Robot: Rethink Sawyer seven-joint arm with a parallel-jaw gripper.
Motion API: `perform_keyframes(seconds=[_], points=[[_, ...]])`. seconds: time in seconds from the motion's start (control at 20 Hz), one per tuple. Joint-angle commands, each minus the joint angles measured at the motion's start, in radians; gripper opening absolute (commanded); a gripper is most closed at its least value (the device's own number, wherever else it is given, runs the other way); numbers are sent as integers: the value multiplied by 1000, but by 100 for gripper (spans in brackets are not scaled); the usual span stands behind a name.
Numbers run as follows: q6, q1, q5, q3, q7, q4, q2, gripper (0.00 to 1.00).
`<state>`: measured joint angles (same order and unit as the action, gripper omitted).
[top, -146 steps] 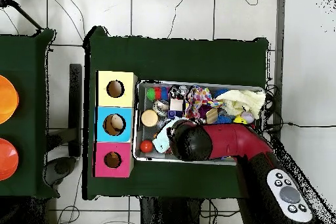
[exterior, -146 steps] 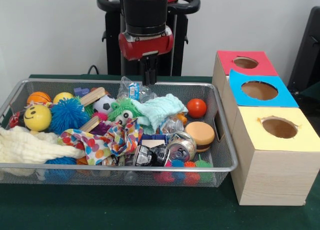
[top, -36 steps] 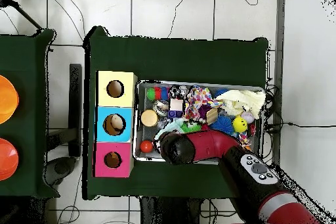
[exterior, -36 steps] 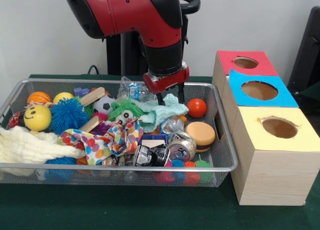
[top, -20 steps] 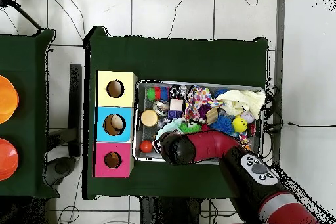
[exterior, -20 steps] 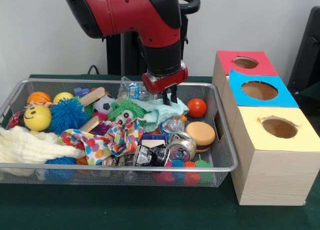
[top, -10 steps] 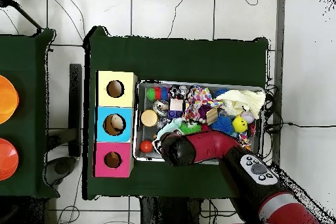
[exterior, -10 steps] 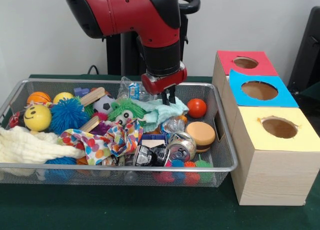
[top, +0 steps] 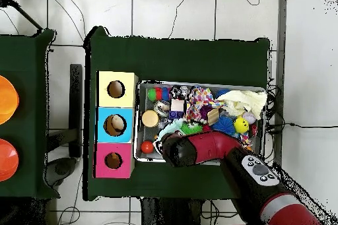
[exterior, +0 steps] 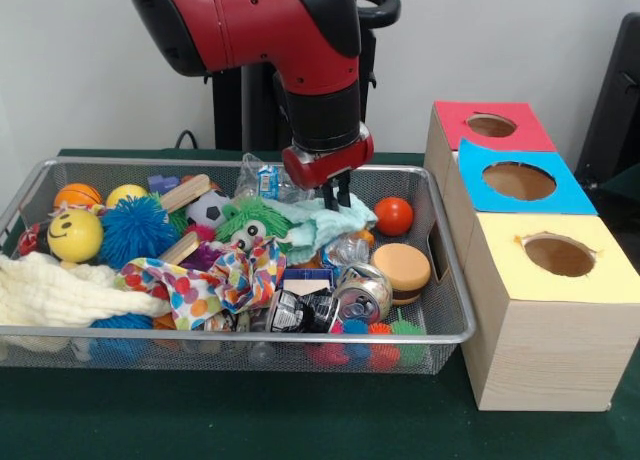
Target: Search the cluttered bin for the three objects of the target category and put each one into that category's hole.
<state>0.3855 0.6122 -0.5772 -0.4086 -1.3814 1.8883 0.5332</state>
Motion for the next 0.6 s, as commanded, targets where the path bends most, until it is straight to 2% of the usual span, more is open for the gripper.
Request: perform_keyframes(seconds=[0.05,0.2,0.6], points=[[-4,8,-43,-17,-18,-73,34,0],[42,30,-6,-45,-4,-27,104,0],[249,44,144,-91,44,100,377,0]])
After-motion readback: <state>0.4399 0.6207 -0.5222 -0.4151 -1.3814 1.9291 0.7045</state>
